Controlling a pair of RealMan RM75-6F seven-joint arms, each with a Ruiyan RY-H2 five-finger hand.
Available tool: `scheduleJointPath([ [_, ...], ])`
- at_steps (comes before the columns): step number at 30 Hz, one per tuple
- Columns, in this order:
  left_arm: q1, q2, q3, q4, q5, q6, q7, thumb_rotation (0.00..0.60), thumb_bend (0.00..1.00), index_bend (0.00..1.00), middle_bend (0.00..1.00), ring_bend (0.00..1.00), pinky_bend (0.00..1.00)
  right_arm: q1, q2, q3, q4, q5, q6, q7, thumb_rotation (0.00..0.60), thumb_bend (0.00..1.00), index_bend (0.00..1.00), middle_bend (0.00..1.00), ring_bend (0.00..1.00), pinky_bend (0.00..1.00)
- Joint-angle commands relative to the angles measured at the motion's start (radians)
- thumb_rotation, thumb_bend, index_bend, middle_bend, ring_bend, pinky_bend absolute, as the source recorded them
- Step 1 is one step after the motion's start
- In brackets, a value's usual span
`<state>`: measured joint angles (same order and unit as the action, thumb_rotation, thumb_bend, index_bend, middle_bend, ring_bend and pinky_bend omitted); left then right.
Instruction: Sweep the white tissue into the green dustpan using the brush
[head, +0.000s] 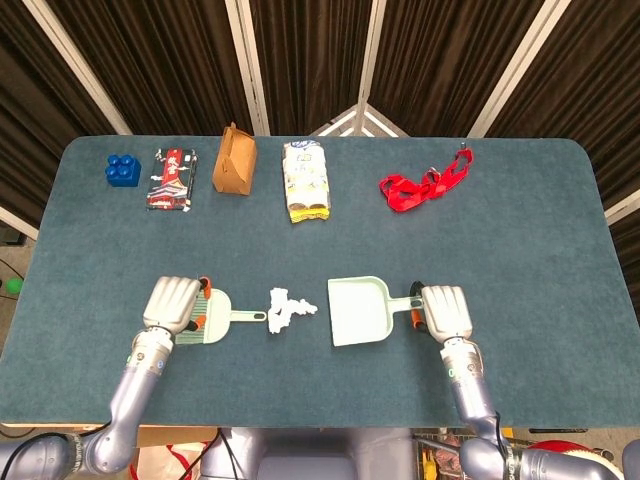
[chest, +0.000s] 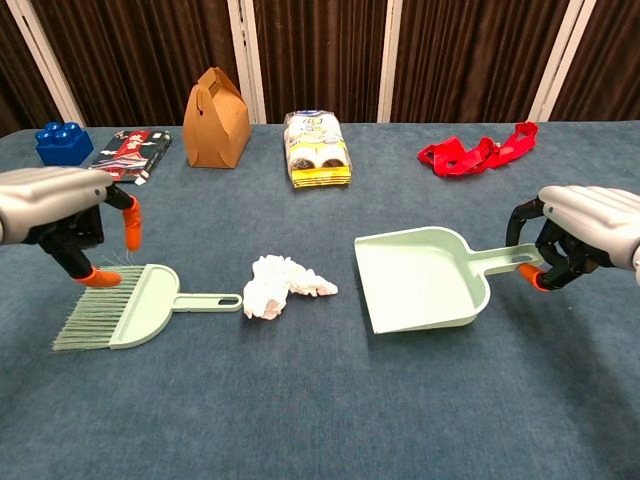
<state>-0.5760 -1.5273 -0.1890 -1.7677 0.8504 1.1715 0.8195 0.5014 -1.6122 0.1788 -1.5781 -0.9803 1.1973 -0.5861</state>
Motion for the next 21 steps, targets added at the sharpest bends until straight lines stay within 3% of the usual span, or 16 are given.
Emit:
scheduleJointPath([
  [1, -0.021, -0.041, 0.008, 0.036, -0.024, 0.006, 0.013, 0.600, 0.37, 0.48, 1.00, 1.00, 1.00, 0.000, 0.001, -0.001, 0.001, 0.003, -0.001, 0.001, 0.600, 0.51, 0.54, 0.85, 0.84, 0.80],
  [21, -0.106, -0.223, -0.022, 0.133, -0.192, 0.033, 0.027, 0.600, 0.45, 0.45, 1.00, 1.00, 1.00, -0.014, 0.023, -0.018, -0.010, -0.004, 0.014, 0.017, 0.600, 0.51, 0.54, 0.85, 0.84, 0.80],
])
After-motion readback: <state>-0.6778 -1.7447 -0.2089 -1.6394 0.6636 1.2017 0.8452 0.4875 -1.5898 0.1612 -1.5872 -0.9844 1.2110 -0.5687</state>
